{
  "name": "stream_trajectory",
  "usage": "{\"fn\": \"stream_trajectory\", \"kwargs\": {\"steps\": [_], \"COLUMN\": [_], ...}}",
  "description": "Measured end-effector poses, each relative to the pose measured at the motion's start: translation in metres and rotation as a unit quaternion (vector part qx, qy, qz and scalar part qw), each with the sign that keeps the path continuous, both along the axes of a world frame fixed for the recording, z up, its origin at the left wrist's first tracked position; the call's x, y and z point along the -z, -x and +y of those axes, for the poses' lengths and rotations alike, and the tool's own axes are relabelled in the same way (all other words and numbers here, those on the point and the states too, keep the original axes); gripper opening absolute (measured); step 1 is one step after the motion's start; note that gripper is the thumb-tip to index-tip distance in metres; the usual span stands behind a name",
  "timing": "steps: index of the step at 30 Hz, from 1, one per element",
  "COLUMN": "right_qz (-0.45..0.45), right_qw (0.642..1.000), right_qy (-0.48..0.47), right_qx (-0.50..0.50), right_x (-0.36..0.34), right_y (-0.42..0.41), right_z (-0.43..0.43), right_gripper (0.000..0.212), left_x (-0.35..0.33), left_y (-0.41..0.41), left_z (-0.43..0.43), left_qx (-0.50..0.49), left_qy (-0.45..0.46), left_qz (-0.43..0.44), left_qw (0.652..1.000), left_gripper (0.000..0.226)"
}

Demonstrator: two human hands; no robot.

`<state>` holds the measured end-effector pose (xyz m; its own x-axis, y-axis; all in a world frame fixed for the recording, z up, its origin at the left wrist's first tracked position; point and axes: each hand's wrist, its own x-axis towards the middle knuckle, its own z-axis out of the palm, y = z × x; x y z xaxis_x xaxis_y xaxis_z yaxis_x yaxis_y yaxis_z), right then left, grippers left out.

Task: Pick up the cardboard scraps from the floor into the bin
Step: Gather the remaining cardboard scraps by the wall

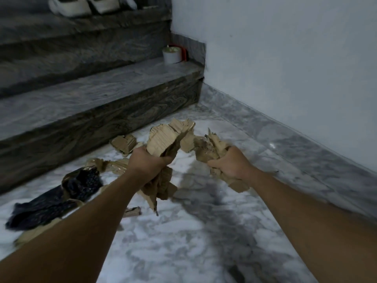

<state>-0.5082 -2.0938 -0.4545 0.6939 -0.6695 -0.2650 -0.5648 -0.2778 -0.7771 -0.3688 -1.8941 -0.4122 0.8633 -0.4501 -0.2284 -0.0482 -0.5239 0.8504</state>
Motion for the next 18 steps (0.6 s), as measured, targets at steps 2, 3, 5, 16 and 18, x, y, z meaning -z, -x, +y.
{"fn": "stream_trajectory", "kwargs": {"steps": [2, 3, 5, 16, 18], "right_qz": [-0.015, -0.027, -0.043, -0.058, -0.045], "right_qw": [1.0, 0.999, 0.998, 0.965, 0.951], "right_qy": [0.002, -0.001, 0.001, 0.128, 0.162], "right_qx": [0.011, 0.022, 0.052, 0.221, 0.26], "right_x": [-0.018, -0.03, -0.051, -0.193, -0.227], "right_y": [0.003, 0.007, 0.016, 0.166, 0.214], "right_z": [0.006, 0.01, 0.015, 0.064, 0.076], "right_gripper": [0.037, 0.035, 0.031, 0.029, 0.032], "left_x": [-0.017, -0.028, -0.05, -0.16, -0.182], "left_y": [0.007, 0.01, 0.015, 0.139, 0.181], "left_z": [-0.002, -0.003, -0.008, -0.03, -0.036], "left_qx": [0.024, 0.039, 0.074, 0.286, 0.321], "left_qy": [0.008, 0.011, 0.01, 0.156, 0.18], "left_qz": [-0.004, -0.011, -0.031, -0.067, -0.053], "left_qw": [1.0, 0.999, 0.997, 0.943, 0.928], "left_gripper": [0.044, 0.049, 0.052, 0.031, 0.029]}}
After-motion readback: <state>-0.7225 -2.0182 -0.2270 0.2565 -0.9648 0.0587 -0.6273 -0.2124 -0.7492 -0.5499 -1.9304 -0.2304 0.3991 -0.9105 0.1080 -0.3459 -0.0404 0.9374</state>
